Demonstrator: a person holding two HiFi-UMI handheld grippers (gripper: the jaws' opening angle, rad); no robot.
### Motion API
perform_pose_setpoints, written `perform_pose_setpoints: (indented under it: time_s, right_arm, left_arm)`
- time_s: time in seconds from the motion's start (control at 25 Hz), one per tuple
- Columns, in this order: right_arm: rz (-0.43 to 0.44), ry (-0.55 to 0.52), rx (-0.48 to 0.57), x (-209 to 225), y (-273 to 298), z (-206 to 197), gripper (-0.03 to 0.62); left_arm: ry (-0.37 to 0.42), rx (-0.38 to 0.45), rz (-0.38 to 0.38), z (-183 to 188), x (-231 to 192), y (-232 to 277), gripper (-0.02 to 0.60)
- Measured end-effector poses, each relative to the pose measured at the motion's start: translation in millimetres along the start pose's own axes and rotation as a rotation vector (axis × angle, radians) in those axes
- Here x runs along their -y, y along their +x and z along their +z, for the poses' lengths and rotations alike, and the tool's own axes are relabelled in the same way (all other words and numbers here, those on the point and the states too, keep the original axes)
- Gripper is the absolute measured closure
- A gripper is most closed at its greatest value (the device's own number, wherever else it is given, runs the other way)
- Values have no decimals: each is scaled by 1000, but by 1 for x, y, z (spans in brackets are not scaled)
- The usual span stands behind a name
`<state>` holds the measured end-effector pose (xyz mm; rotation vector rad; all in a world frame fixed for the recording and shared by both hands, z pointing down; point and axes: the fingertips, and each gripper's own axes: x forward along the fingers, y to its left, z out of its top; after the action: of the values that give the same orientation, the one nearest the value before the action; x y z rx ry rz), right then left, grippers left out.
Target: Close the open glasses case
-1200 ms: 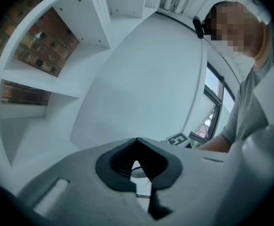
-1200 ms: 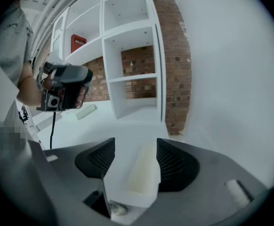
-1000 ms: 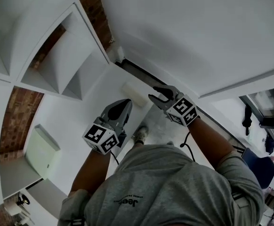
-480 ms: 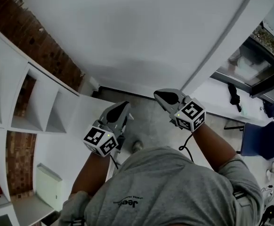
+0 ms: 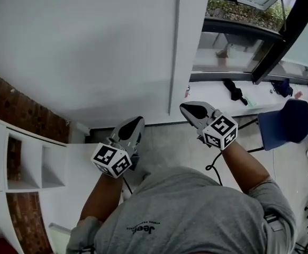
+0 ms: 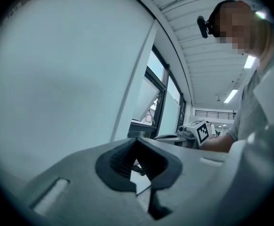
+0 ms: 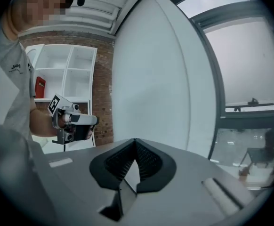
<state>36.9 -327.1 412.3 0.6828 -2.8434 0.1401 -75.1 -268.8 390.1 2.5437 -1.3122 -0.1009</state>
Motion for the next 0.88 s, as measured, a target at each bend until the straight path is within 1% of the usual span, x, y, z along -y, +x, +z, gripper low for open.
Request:
perform_pose_setpoints:
  time_s: [0.16,0.36,0.6,0.88]
  right_arm:
    - [-95,24,15,40,-58,-4,585]
    - [-157,50,22,61,-91,-10,585]
    - [-174,84,47,67,-100,-8,585]
    - [-157,68,49,65,-102,-6,585]
  left_arm:
    - [25,-25,-69,-2,35,42,584]
    - [33,-41,-119,-7,53,65,584]
    - [32,-44,-124,-10,56,67,584]
    - [25,-32,-108,-10,60,65,584]
